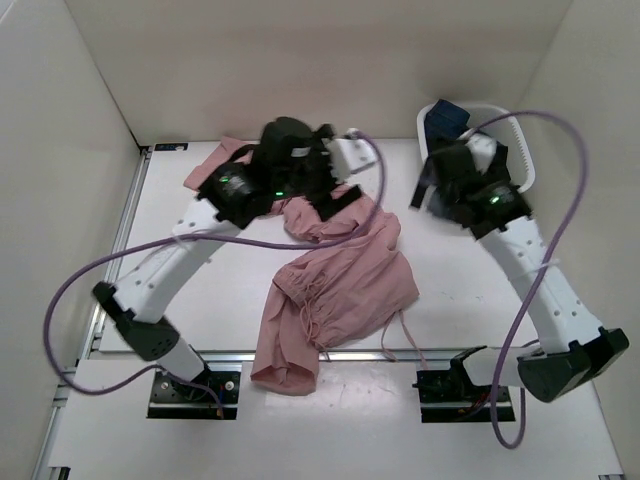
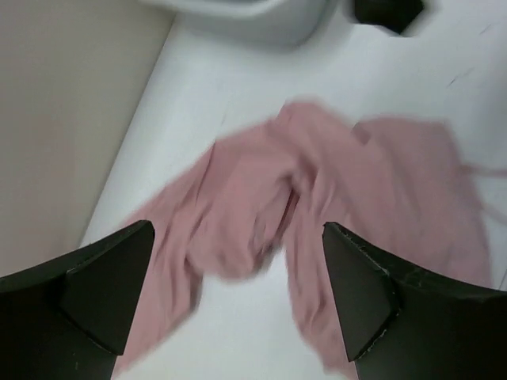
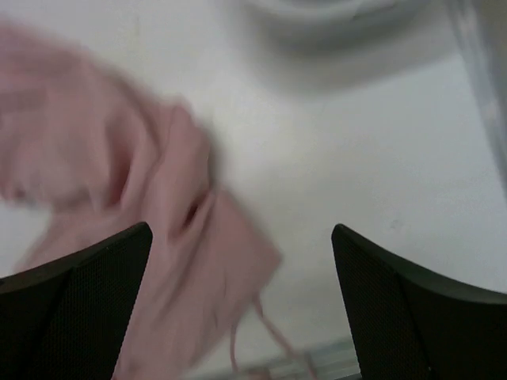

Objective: Fold and stack the trousers
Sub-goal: Flatten the trousers out

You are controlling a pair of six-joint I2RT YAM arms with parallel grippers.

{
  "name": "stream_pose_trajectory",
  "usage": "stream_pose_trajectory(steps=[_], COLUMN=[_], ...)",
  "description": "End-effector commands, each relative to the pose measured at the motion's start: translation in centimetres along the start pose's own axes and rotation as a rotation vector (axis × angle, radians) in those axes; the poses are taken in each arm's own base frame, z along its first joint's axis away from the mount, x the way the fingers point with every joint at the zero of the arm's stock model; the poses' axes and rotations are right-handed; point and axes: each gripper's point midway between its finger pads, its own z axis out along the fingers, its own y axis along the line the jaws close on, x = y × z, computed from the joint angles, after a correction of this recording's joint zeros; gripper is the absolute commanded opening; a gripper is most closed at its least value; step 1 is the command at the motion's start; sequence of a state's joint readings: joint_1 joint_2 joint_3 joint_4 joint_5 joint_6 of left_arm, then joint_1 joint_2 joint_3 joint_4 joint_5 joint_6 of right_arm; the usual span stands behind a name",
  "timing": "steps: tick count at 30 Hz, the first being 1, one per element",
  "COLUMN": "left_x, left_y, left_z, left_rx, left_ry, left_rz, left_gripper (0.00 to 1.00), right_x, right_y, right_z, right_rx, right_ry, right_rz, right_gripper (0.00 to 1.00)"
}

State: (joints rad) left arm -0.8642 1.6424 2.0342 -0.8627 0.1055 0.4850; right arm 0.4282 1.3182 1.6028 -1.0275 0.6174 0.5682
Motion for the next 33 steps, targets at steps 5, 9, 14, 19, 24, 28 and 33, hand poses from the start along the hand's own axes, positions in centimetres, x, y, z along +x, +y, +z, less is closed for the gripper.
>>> stream_pose_trajectory(steps=[5, 9, 14, 19, 24, 28, 33], left_x=[16.0, 24.3, 27.6, 31.5, 32.1, 32.3, 31.8], left_y=[-1.7, -9.4, -15.6, -19.8, -22.1, -23.4, -22.2], left_z=[-8.9, -10.1, -10.1, -9.5, -9.3, -8.7, -7.3], left_rx=[-0.054, 0.174, 0.402, 0.563, 0.663, 0.724, 0.67], left_ry=[0.305, 0.432, 0.477, 0.597, 0.589, 0.577, 0.574], left_rz=[-0.096, -0.148, -0.207, -0.201, -0.166, -0.131, -0.12], left_gripper=[1.0, 1.0, 1.0, 1.0, 1.0, 1.0, 0.92], right_x=[23.8, 26.3, 28.8, 27.6, 26.9, 19.1, 10.0], right_y=[3.0, 4.8, 6.5, 7.3, 3.5, 1.8, -5.4], right_z=[-0.3, 0.6, 2.8, 5.4, 7.7, 8.2, 8.9], right_rx=[-0.196, -0.276, -0.284, -0.308, -0.228, -0.187, 0.119], right_ry=[0.586, 0.629, 0.733, 0.727, 0.757, 0.617, 0.458], right_rz=[-0.097, 0.003, -0.027, 0.081, 0.203, 0.168, 0.051], right_gripper=[0.99, 0.99, 0.99, 0.68, 0.14, 0.0, 0.0])
